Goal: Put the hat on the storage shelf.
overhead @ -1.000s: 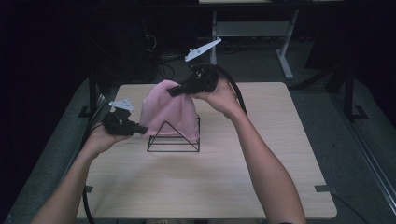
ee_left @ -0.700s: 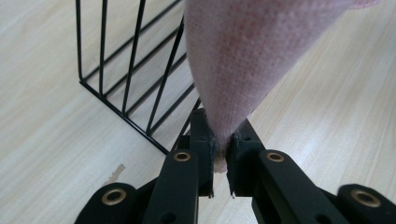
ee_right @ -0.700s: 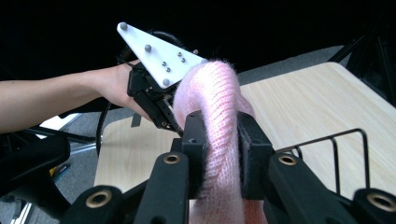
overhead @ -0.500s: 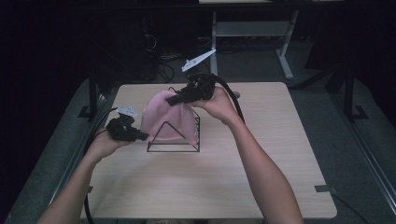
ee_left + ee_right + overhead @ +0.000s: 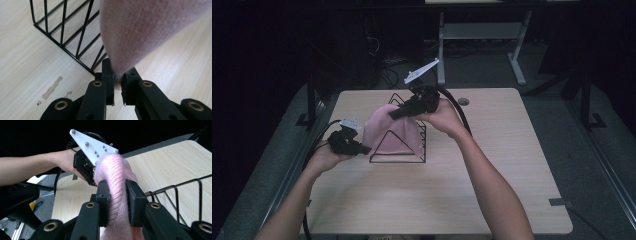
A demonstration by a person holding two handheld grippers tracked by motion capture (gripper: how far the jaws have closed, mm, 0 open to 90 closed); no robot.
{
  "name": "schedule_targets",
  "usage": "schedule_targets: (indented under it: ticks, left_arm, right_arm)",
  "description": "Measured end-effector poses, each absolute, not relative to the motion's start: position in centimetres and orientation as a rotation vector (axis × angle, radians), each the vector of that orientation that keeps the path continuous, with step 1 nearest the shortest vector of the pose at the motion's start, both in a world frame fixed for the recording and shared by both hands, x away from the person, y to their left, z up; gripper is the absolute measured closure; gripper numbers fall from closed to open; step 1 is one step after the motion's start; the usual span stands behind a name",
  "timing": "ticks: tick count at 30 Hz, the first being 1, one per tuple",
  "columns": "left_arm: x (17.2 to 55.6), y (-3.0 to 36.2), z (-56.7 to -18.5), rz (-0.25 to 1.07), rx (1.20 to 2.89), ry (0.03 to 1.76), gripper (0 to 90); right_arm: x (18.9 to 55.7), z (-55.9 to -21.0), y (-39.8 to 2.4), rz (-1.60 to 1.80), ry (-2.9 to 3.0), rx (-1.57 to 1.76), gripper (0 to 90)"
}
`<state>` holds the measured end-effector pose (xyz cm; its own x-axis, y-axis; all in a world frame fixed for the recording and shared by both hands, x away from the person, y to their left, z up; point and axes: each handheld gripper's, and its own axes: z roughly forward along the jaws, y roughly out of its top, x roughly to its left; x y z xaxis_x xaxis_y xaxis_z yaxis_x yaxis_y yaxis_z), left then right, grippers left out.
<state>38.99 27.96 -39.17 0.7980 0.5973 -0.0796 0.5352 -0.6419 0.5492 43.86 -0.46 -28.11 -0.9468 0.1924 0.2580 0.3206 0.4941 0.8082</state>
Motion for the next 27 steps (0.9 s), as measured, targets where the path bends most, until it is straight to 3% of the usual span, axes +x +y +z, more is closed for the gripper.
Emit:
schedule_targets:
  ticks: [27]
  left_arm:
    - [39.4,27.3,-40.9,0.133,2.510,0.841,82.4]
  right_arm:
    - [43.7,-30.5,-0.7,-1.399,-2.580,-0.481,70.7]
